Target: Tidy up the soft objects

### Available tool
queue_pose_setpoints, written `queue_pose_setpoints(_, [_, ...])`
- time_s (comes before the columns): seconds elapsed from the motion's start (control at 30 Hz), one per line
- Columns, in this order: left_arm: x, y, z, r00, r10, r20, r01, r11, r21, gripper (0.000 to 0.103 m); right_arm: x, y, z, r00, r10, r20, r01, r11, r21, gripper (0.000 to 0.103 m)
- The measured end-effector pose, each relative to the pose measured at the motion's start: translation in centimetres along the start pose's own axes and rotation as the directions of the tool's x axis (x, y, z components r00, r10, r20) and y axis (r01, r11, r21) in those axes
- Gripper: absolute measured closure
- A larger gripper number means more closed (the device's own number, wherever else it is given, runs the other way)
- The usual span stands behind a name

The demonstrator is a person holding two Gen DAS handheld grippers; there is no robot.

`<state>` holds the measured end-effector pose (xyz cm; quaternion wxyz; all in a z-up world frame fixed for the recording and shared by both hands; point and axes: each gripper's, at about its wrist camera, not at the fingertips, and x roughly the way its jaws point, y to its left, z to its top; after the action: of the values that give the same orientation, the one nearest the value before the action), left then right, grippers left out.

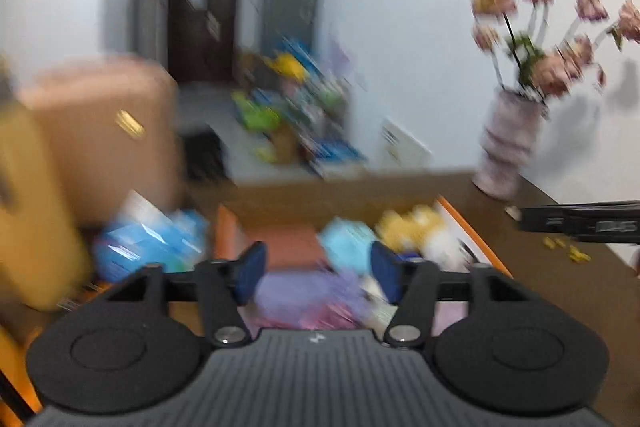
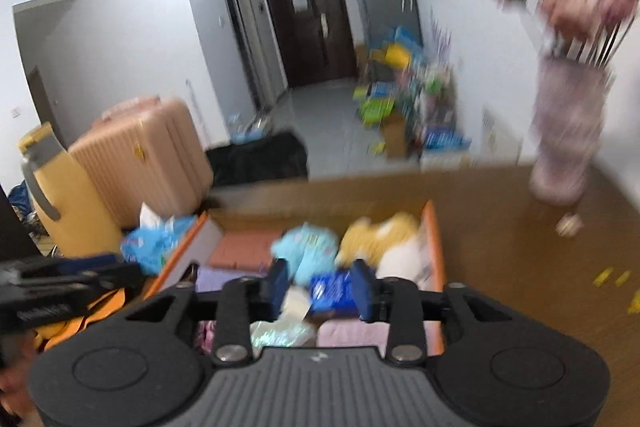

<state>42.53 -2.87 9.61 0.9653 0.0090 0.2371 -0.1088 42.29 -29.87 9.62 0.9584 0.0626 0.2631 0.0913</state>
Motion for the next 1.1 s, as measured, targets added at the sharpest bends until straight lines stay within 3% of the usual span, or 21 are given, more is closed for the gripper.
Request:
queue_pose_setpoints(0.03, [-2.0, 0.0, 0.2, 0.997, 0.038, 0.065, -0.038, 0.999, 0.005, 0.015, -1.7, 0.3, 0.2, 0.998, -0.017, 0.054, 0.018, 1.0, -0.024, 0.036])
queue_pose_setpoints(0.07, [-3.4, 0.0, 0.2, 0.991, 0.062, 0.12, -0.064, 0.998, 0.007, 0.01, -3.5, 0.6, 0.0, 0.992, -0.035, 0.122, 0.04, 0.998, -0.046, 0.019])
queue_pose_setpoints(0.1, [-5.0, 0.0, 0.1, 0.978, 0.094, 0.185, -0.096, 0.995, 0.002, 0.004, -5.1, 1.0, -0.4, 0.981, -0.043, 0.191, 0.058, 0.996, -0.071, 0.009])
queue_pose_setpoints(0.17, [-7.4, -0.2, -0.3, 0.961, 0.117, 0.252, -0.124, 0.992, 0.009, 0.002, -7.2, 1.5, -1.3, 0.959, -0.051, 0.277, 0.084, 0.991, -0.107, 0.008])
queue_pose_setpoints(0.37, [-11.4, -1.1, -2.0, 0.952, 0.115, 0.282, -0.132, 0.991, 0.04, 0.001, -10.5, 2.6, -3.3, 0.942, -0.066, 0.329, 0.11, 0.987, -0.119, 0.007])
queue_pose_setpoints(0.63, [-16.7, -0.8, -5.3, 0.945, 0.106, 0.309, -0.108, 0.994, -0.01, 0.001, -15.5, 4.6, -7.1, 0.917, -0.062, 0.394, 0.116, 0.987, -0.114, 0.007])
queue_pose_setpoints(0.73, [-18.9, -0.4, -8.3, 0.947, 0.098, 0.306, -0.09, 0.995, -0.041, 0.001, -18.0, 5.0, -10.1, 0.905, -0.058, 0.422, 0.11, 0.989, -0.101, 0.007])
queue_pose_setpoints(0.97, [-25.1, -0.6, -17.7, 0.948, 0.122, 0.293, -0.12, 0.993, -0.025, 0.0, -24.1, 7.3, -20.7, 0.909, -0.047, 0.415, 0.111, 0.985, -0.132, 0.006])
queue_pose_setpoints(1.1, [-29.1, -1.2, -23.0, 0.935, 0.155, 0.319, -0.146, 0.988, -0.053, 0.0, -27.3, 9.1, -27.4, 0.911, -0.058, 0.408, 0.118, 0.985, -0.123, 0.001])
